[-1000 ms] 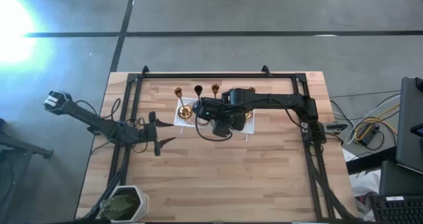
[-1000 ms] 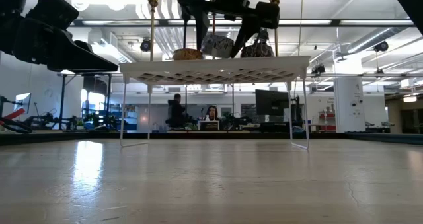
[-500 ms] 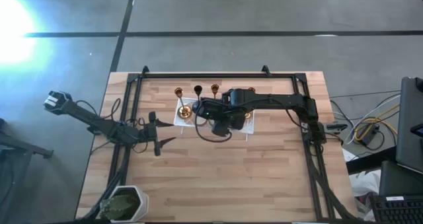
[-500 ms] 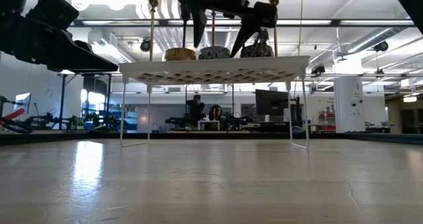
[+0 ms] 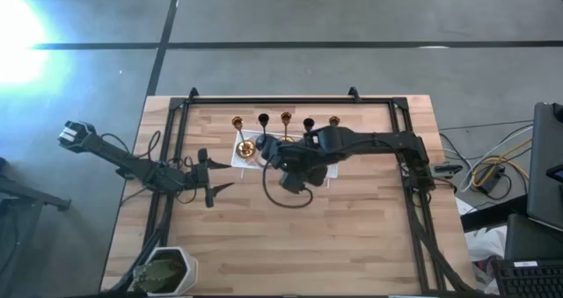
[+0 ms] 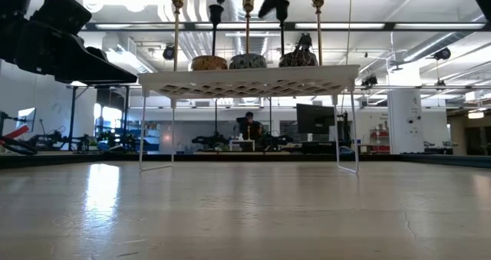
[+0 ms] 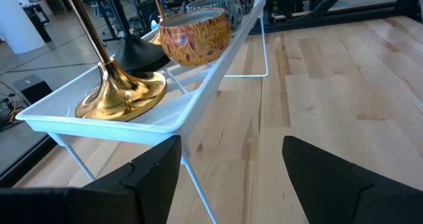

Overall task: Pick & Place candle stick holders
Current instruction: Return to Home Position

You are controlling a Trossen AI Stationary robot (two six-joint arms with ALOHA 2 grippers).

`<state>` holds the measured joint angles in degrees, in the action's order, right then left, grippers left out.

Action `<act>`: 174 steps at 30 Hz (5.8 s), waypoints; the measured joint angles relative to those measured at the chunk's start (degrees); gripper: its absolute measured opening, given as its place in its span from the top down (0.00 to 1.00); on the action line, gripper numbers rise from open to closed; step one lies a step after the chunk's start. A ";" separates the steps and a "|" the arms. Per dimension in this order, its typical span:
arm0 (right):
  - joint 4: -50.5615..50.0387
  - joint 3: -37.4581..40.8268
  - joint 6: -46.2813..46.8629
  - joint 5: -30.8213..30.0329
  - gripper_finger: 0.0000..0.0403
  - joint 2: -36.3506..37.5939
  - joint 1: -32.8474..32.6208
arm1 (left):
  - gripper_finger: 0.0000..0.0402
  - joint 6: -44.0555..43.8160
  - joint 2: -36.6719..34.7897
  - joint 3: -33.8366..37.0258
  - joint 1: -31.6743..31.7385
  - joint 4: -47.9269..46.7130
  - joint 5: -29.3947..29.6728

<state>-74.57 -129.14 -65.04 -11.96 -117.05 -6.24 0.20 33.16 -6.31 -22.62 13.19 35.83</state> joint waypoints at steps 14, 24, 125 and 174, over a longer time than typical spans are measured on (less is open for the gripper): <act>-7.13 -5.51 63.96 -25.54 0.29 2.27 -16.65 | 0.33 0.00 0.00 0.00 -0.02 -0.11 0.00; -12.16 -5.46 90.39 -30.41 0.43 2.36 -24.11 | 0.33 -0.01 0.00 0.00 -0.01 -0.19 0.00; 96.31 128.63 28.87 0.34 0.89 100.44 2.71 | 0.33 -0.01 0.05 0.02 -0.01 -1.29 0.00; 76.75 128.61 30.49 1.87 0.89 116.18 2.87 | 0.33 0.00 0.16 0.02 -0.02 -1.86 -0.02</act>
<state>2.17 -0.54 -34.55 -10.09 -0.87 -3.38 0.21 33.32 -6.28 -22.63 11.33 35.81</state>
